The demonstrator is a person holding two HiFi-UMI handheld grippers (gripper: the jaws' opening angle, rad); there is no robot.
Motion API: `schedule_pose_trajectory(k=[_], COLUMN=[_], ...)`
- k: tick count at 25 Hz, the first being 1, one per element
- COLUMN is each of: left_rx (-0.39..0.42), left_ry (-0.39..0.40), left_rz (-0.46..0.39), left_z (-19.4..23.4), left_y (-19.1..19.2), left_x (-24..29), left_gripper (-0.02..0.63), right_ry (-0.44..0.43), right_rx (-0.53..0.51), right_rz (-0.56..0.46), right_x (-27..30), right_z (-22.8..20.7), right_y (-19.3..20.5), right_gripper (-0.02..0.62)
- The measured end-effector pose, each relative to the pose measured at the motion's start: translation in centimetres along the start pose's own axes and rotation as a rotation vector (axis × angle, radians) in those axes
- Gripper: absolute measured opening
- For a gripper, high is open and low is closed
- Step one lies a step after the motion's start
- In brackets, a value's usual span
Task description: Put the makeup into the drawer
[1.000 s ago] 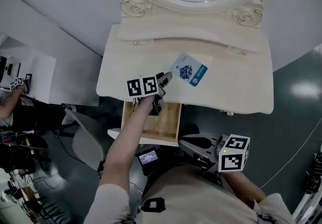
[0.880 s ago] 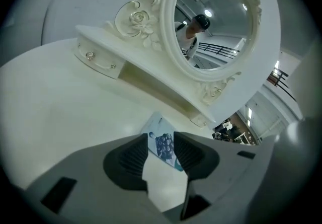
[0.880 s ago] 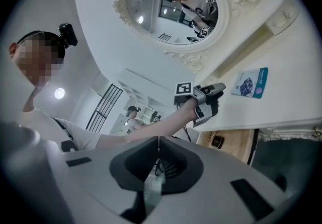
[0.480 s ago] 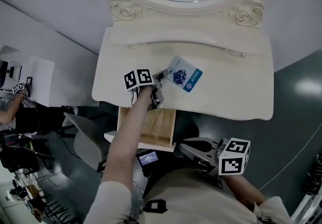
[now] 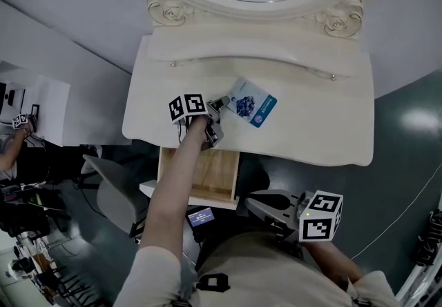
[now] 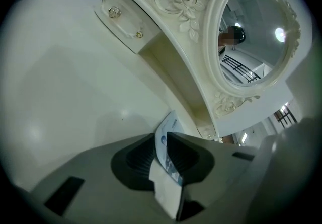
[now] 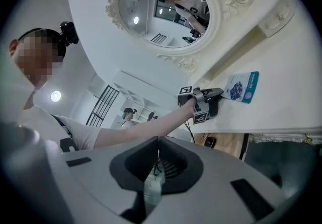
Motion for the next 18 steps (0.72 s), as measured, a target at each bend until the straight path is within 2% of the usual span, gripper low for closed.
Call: schedule_pose_trajectory(k=[2,7,14,18], left_rx=[0.004,0.019,-0.014,0.043], left_ry=[-0.006,0.002,0.051,0.045], left_rz=[0.009,0.021,0.013,0.009], left_z=[0.1,0.1,0.1,-0.4], left_y=[-0.1,-0.1,0.7,1.0], left_x=[0.2,0.2,-0.5,-1.4], left_gripper=[0.089,0.06,0.055,0.055], right_ry=[0.011,0.033,0.03,0.034], right_rx=[0.001,0.005,-0.009,-0.017], right_rz=[-0.002,-0.002,-0.009,-0.001], right_x=[0.1,0.1,0.8,1.2], right_z=[0.0,0.0,0.5,0.9], right_y=[0.1,0.2,0.0,0.4], right_gripper=[0.028,0.028,0.028,0.028])
Point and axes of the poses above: the fingertips, and each gripper's own axes: x forward along the fingers, z to its left, y out of its underside, the point moved 6 cm from there along -x, backward along the fingers, and after that the axes turned 10 degrees about -x, right-handed, at the moved point
